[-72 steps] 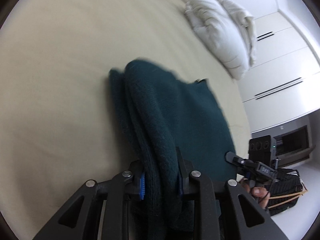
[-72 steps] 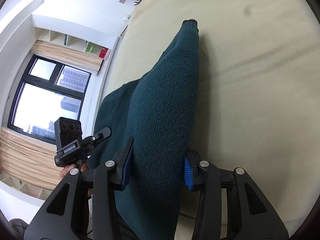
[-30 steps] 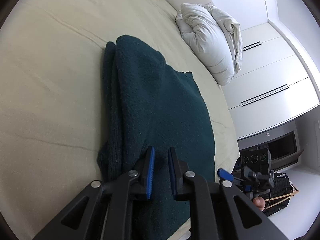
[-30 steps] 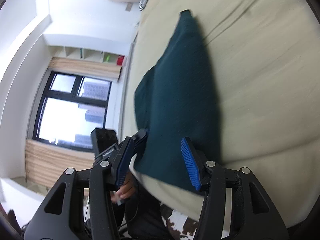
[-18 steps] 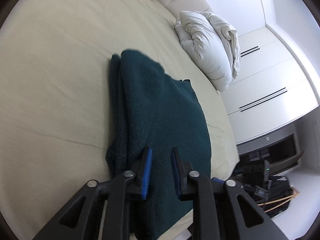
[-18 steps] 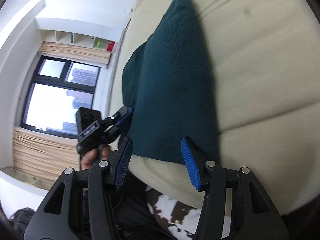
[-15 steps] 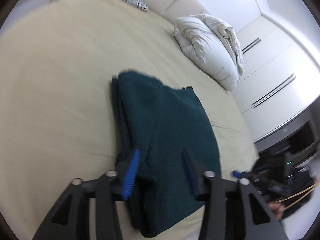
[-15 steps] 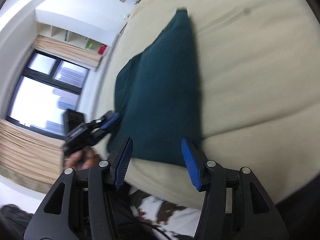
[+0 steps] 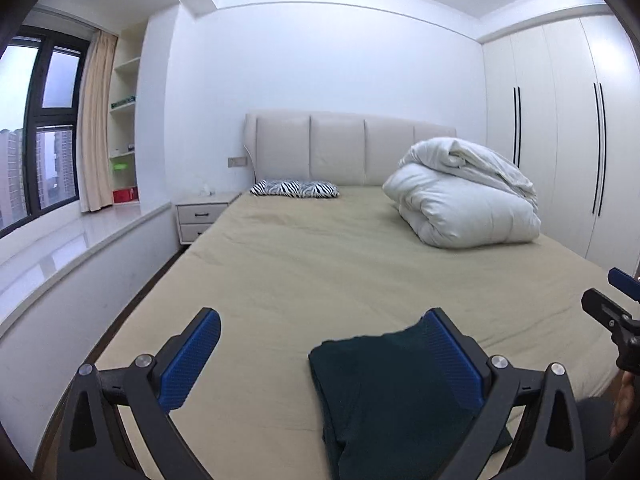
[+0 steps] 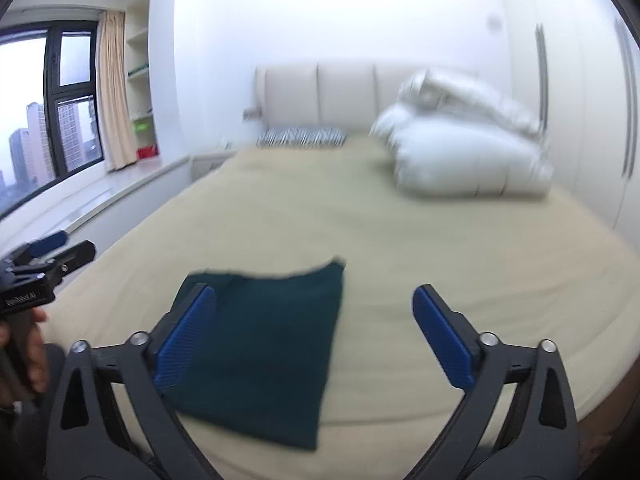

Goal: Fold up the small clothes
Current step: 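Open both grippers and lift them away from the folded sweater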

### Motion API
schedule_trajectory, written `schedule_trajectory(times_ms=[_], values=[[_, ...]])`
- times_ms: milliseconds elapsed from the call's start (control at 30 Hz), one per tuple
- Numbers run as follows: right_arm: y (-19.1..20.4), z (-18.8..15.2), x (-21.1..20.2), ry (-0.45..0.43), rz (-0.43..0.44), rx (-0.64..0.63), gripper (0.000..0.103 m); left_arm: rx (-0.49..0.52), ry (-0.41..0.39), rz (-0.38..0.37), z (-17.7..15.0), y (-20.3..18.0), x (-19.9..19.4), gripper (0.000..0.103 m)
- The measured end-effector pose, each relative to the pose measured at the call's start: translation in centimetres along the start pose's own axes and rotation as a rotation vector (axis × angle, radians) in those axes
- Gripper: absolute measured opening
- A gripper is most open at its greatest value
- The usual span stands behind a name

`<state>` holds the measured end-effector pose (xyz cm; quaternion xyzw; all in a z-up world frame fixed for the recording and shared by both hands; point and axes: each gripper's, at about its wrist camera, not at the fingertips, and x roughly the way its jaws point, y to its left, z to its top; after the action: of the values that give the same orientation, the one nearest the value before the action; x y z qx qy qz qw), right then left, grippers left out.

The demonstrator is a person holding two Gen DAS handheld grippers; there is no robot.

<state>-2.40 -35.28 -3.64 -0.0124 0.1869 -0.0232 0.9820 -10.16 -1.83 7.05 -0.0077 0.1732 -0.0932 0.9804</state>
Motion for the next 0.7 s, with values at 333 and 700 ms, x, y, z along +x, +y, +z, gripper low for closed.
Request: schedule_trajectory(times_ms=[333,700], values=[[-1.7,4.4,-4.3,-0.087,0.048,0.120,0.103,0.101,0.001,0.101,3.2,-1.3,-2.0,0.103],[-3.9,-1.1,0.5,0.263,0.011,0.208,0.103,0.013,0.415,0.044,-3.9,-2.7,4.4,0.103]])
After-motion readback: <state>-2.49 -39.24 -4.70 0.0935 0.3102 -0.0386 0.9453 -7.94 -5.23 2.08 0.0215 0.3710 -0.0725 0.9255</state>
